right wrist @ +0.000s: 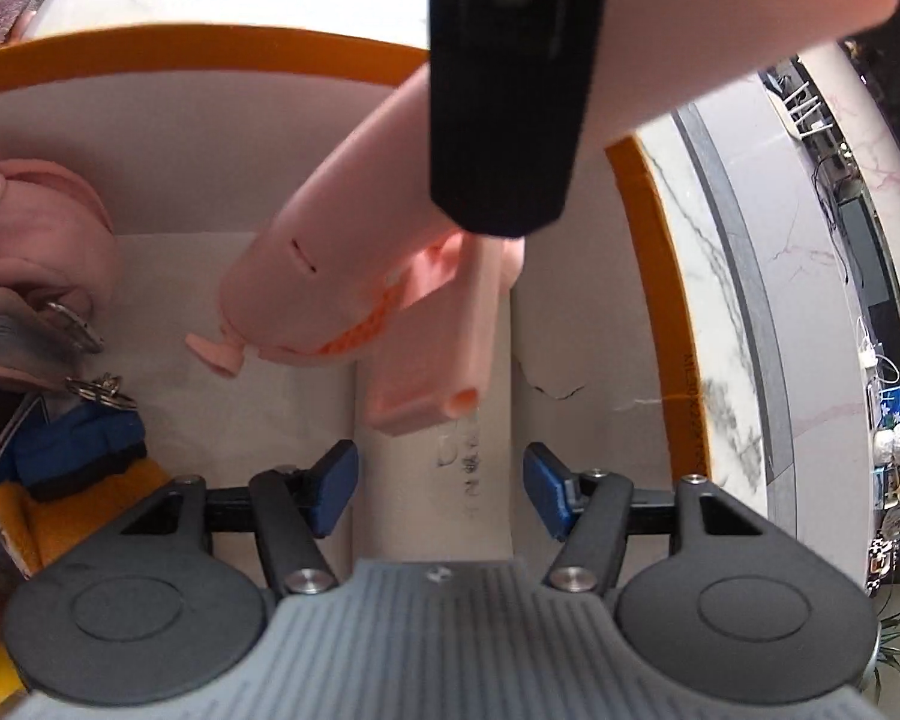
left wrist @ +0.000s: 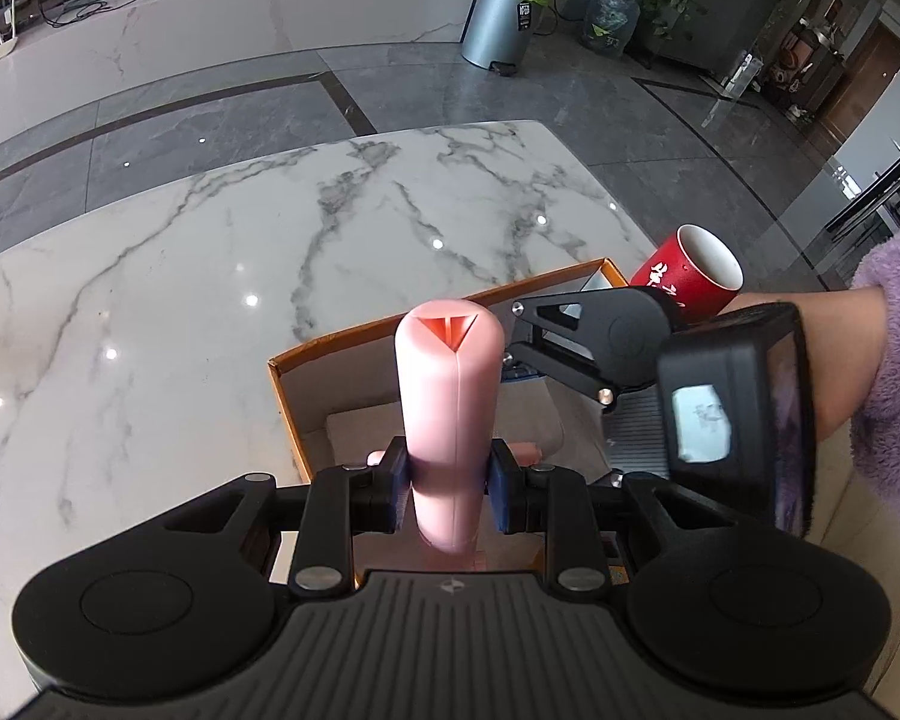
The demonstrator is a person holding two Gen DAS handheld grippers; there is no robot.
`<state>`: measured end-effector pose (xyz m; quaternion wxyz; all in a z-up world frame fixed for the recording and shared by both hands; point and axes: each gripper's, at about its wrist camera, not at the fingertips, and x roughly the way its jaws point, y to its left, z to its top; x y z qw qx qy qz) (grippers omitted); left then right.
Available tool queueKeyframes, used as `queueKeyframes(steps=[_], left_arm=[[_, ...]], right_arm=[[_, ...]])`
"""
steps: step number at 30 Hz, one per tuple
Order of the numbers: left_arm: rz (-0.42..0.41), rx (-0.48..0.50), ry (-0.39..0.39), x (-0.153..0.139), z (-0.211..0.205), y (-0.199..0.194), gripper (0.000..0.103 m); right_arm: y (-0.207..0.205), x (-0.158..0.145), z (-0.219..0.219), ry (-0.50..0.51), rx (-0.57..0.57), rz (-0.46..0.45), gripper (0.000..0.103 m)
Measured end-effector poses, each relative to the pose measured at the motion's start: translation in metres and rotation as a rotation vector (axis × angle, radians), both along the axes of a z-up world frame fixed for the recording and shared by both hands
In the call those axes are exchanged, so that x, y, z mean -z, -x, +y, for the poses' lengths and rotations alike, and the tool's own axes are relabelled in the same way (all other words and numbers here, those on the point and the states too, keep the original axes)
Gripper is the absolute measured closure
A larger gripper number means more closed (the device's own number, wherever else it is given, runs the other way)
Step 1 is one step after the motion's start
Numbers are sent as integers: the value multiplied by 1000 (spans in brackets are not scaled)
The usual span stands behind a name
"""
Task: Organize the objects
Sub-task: 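Lower the glasses case into the shoebox with the right tool and release it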
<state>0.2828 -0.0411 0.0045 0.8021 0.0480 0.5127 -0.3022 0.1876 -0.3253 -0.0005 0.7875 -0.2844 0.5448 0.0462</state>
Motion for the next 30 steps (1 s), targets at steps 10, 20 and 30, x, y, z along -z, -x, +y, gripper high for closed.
queueKeyframes(steps=[10,20,30], left_arm=[[19,-41,43,10,-4,6,72],[113,-128,202,21,12,10,72],[172,-183,348,26,22,8,72]], right_arm=[[27,-73,-18,-382,232,-93,73],[51,-79,-46,-505,477,-186,94],[66,-86,-31,-487,531,-257,88]])
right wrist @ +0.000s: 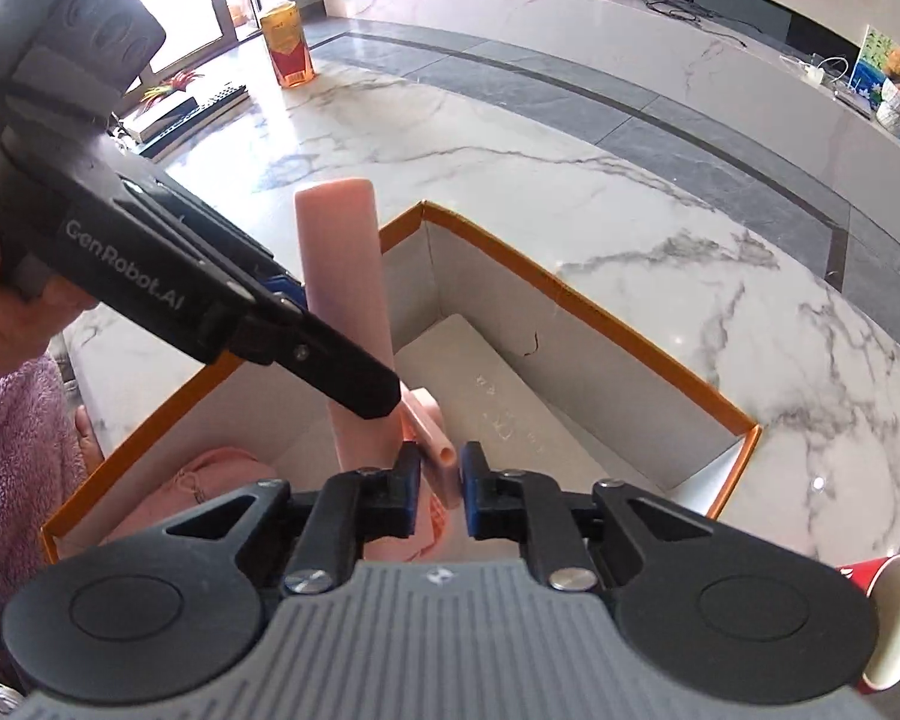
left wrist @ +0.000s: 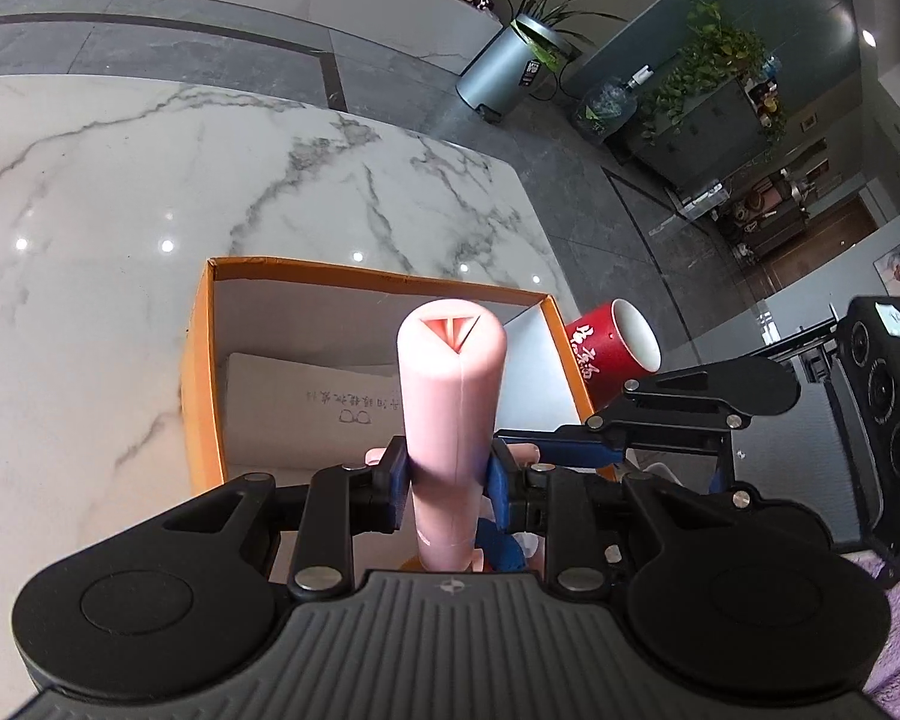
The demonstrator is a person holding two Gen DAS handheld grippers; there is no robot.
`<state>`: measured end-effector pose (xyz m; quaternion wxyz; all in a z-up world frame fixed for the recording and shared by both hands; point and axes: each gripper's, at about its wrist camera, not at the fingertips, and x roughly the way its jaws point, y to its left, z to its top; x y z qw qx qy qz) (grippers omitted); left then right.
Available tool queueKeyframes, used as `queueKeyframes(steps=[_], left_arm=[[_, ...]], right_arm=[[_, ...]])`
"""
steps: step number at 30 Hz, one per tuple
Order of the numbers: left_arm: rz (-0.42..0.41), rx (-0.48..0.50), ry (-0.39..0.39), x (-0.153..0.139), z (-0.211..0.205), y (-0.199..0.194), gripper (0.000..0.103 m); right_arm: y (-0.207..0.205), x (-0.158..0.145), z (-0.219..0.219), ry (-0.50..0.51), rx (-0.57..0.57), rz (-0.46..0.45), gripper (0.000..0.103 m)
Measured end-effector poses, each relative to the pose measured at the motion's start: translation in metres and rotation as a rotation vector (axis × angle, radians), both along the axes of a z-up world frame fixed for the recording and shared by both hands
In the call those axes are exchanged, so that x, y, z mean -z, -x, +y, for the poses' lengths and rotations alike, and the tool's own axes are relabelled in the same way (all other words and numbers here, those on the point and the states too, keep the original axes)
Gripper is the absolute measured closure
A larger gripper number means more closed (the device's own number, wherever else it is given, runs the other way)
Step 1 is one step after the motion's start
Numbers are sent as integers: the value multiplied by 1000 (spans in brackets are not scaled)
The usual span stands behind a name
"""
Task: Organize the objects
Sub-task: 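Lower the glasses case into the shoebox with the right tool and release it, then lower the lint roller onto the glasses case with the left tool and release it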
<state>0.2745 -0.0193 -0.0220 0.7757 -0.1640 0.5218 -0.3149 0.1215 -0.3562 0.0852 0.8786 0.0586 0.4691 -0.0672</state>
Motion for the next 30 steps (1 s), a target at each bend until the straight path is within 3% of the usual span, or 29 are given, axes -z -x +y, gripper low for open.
queueKeyframes(steps=[4,6,7,16,26,30], left_arm=[[25,-56,23,2,5,-5,69],[31,-58,38,1,8,-6,60],[26,-64,33,-1,9,-5,55],[-68,-93,-62,-14,23,8,55],[-111,-64,-110,-13,33,17,55],[-120,-57,-119,-13,35,20,55]], right_arm=[[-6,-4,18,170,-65,24,96],[-9,-4,29,324,-97,46,97],[-11,-5,30,352,-105,52,97],[-21,14,64,528,-327,125,97],[-12,65,100,761,-623,157,97],[-10,74,104,821,-636,155,97]])
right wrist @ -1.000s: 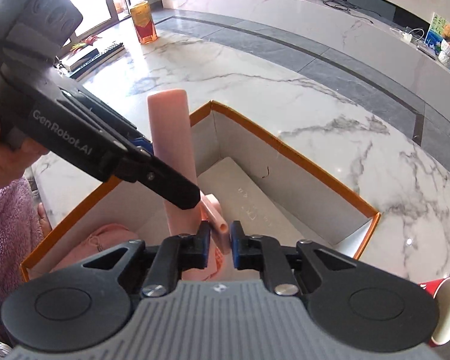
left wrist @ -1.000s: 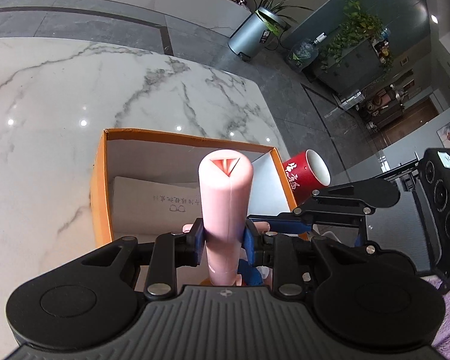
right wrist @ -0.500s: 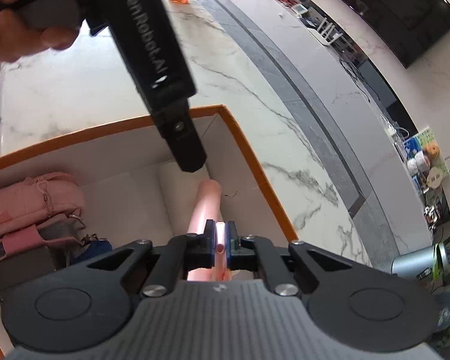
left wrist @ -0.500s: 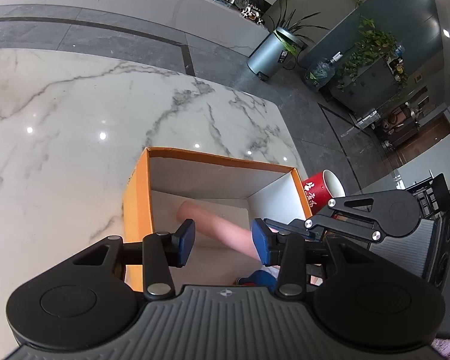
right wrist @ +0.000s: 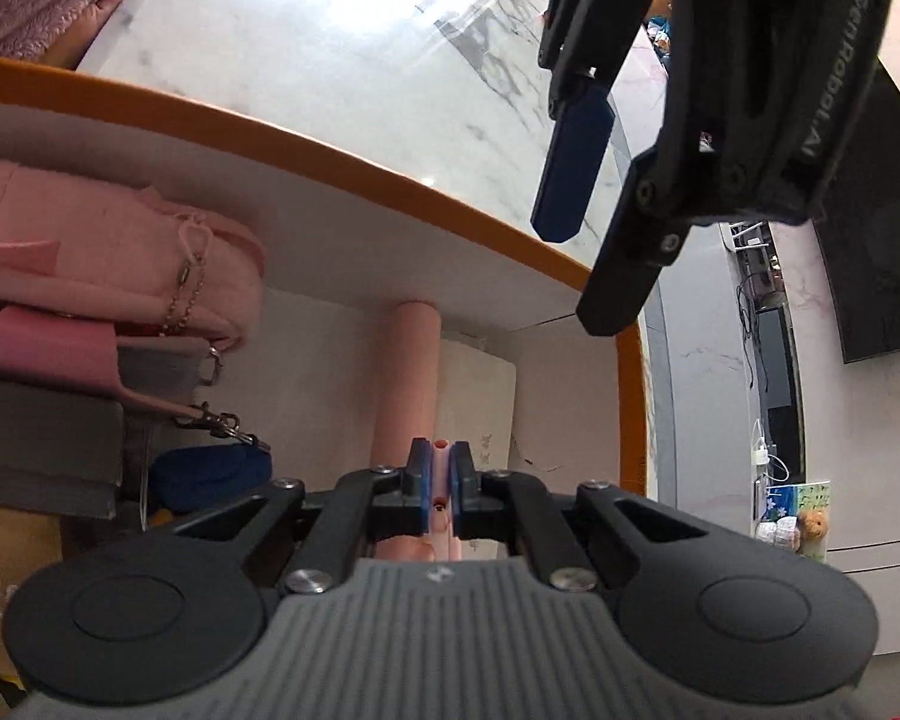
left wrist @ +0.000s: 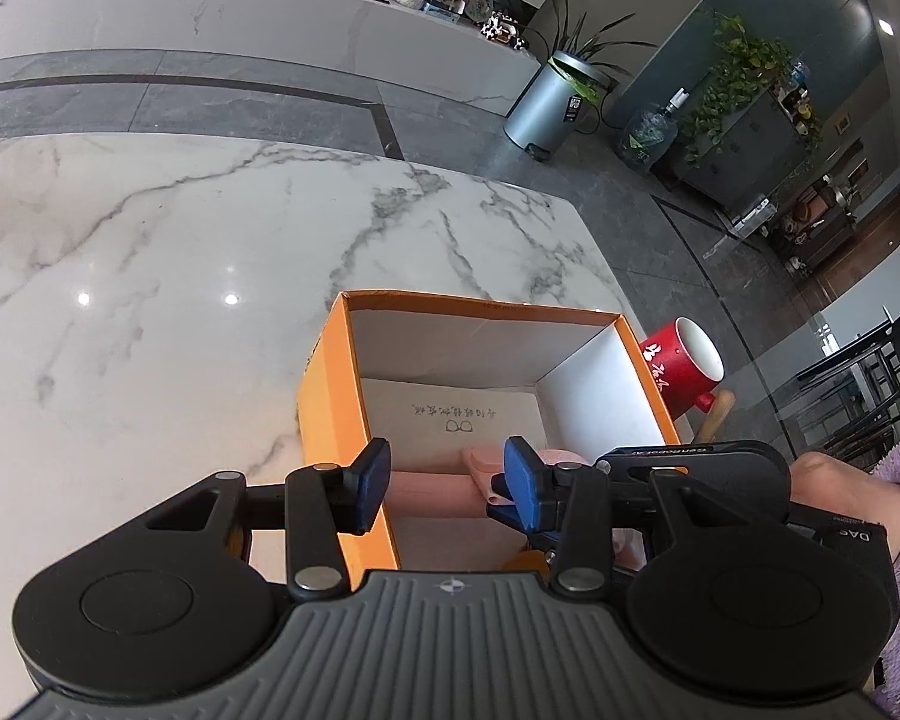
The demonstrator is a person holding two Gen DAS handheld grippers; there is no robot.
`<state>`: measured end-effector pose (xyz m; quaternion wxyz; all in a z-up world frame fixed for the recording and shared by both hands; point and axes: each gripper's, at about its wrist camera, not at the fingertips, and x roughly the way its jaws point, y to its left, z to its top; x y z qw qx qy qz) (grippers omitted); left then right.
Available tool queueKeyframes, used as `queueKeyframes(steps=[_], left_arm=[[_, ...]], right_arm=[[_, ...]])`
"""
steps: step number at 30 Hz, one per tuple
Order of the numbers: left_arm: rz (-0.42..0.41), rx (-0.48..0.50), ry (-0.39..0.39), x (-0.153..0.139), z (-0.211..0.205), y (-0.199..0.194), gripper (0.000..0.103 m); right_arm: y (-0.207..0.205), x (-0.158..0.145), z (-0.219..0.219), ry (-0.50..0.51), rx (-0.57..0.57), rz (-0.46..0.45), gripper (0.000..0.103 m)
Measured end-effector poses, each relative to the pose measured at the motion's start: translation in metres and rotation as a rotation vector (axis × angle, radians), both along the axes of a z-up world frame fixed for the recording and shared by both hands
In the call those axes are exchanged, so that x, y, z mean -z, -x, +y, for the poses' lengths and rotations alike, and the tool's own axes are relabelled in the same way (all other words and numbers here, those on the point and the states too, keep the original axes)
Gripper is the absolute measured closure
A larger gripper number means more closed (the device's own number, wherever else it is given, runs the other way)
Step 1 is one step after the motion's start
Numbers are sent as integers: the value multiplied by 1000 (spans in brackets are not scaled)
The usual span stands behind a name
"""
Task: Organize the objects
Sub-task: 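Lower the lint roller onto the glasses case with the left tool and release it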
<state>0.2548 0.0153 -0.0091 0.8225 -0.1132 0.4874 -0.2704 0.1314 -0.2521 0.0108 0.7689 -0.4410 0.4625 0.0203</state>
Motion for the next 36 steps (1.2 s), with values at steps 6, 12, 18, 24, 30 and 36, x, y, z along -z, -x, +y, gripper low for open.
queueKeyframes(steps=[6,12,18,24,30,36], left_arm=[[4,4,-1,4,2,2,55],[3,8,-14,4,4,4,55],[-25,31,-46,2,0,8,55],[-34,40,-51,-2,0,13,55],[-39,44,-62,-5,1,20,55],[-71,67,-103,-13,-4,32,55]], right_arm=[[14,25,13,181,-89,9,97],[18,36,4,285,-83,-37,97],[11,33,-6,192,-9,2,95],[3,28,-18,64,90,28,88],[-9,13,-47,-135,244,56,80],[-13,-3,-63,-278,353,63,75]])
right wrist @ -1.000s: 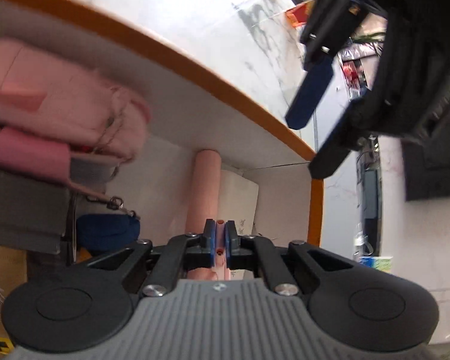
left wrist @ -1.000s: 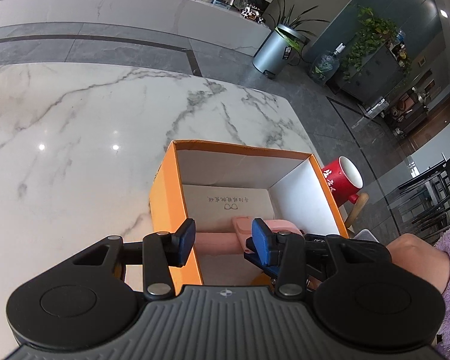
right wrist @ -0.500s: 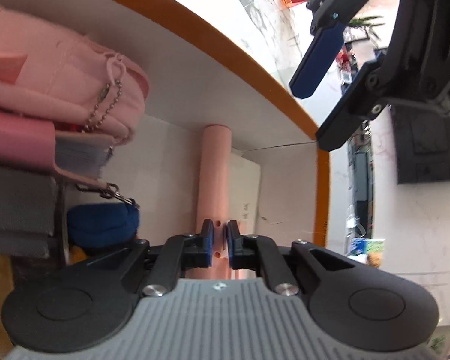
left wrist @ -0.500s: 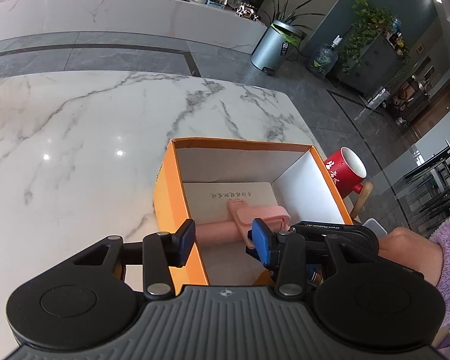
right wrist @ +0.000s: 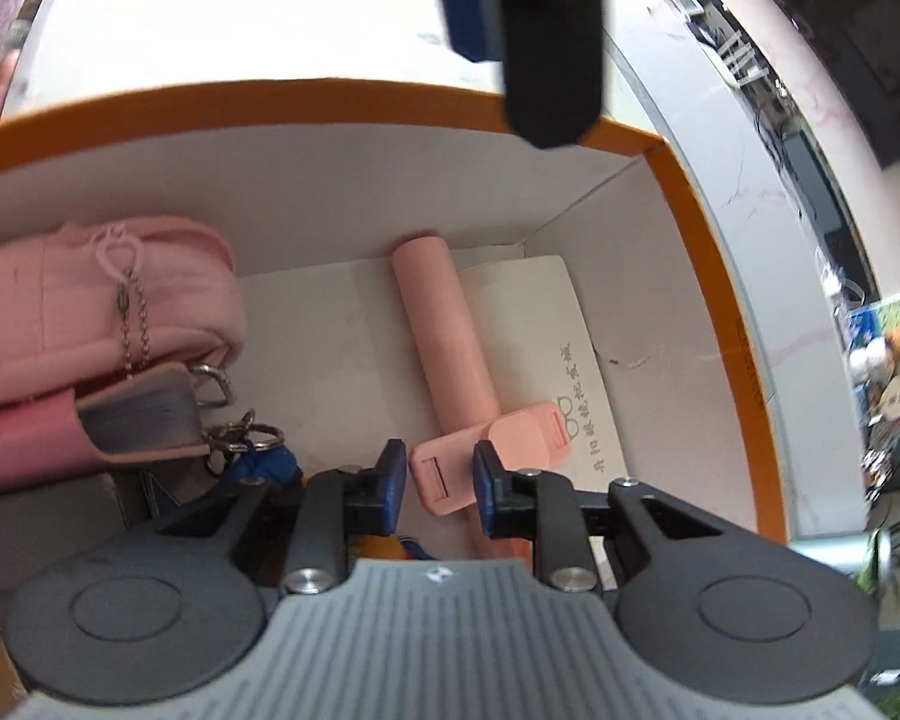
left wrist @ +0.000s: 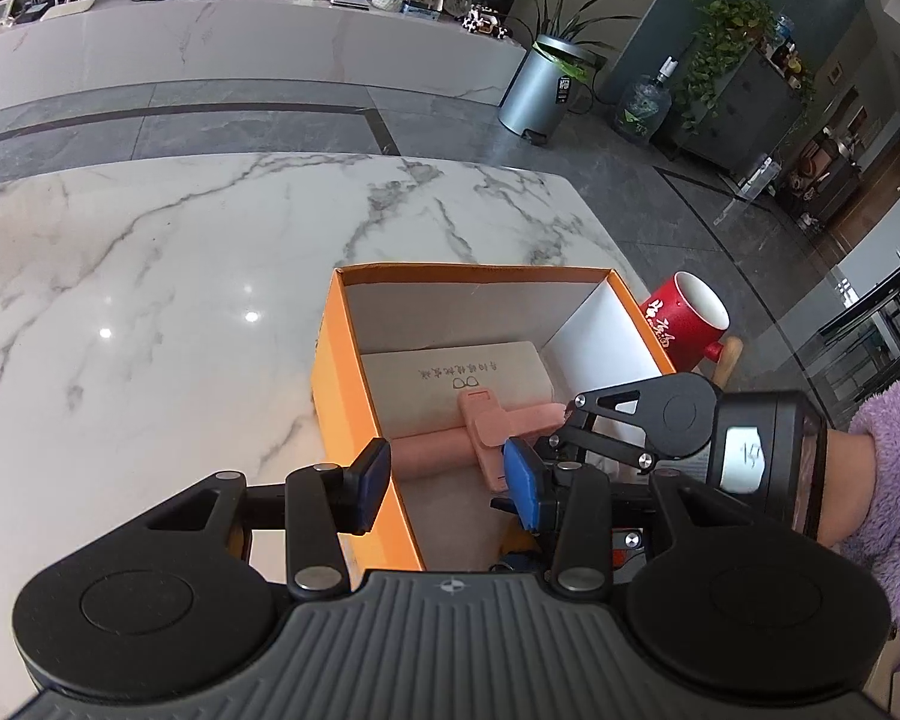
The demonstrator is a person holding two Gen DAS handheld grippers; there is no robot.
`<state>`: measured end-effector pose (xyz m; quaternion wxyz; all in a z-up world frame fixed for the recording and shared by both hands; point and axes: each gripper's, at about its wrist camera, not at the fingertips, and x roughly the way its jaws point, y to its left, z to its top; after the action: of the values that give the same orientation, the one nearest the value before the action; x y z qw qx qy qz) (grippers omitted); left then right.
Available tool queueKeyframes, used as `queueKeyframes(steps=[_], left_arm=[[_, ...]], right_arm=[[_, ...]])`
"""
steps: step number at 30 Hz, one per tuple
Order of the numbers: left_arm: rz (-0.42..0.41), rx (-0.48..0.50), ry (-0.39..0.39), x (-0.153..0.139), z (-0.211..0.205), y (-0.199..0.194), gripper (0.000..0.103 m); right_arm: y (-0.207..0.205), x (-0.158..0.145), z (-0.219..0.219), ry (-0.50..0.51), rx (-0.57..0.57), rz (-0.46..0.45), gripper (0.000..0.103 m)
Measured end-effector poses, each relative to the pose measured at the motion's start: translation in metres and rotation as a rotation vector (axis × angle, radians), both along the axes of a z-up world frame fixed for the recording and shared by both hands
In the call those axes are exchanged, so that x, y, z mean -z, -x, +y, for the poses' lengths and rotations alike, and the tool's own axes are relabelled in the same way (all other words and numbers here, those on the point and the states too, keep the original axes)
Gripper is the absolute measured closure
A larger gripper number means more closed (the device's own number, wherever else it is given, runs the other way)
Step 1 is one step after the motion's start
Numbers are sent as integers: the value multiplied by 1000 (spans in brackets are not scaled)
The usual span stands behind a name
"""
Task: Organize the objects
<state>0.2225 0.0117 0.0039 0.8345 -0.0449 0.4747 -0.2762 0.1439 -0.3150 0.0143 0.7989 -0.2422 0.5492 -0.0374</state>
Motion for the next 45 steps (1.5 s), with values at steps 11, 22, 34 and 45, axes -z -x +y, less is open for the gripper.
queueKeyframes(steps=[11,22,34,45], left_arm=[[-167,29,-79,-29,-12,51,55],[-463,-59,-157,-55,-23,142,29],[-620,-209,-202,-49,-26,205,13],[-513,-223,-209,-15,-34,211,12]], right_arm=[[38,-44,26,-150,254,-176,71],[124,-91,73,-294,586,-523,69],[191,-120,152,-350,831,-827,45],[198,-93,161,-277,916,-798,25]])
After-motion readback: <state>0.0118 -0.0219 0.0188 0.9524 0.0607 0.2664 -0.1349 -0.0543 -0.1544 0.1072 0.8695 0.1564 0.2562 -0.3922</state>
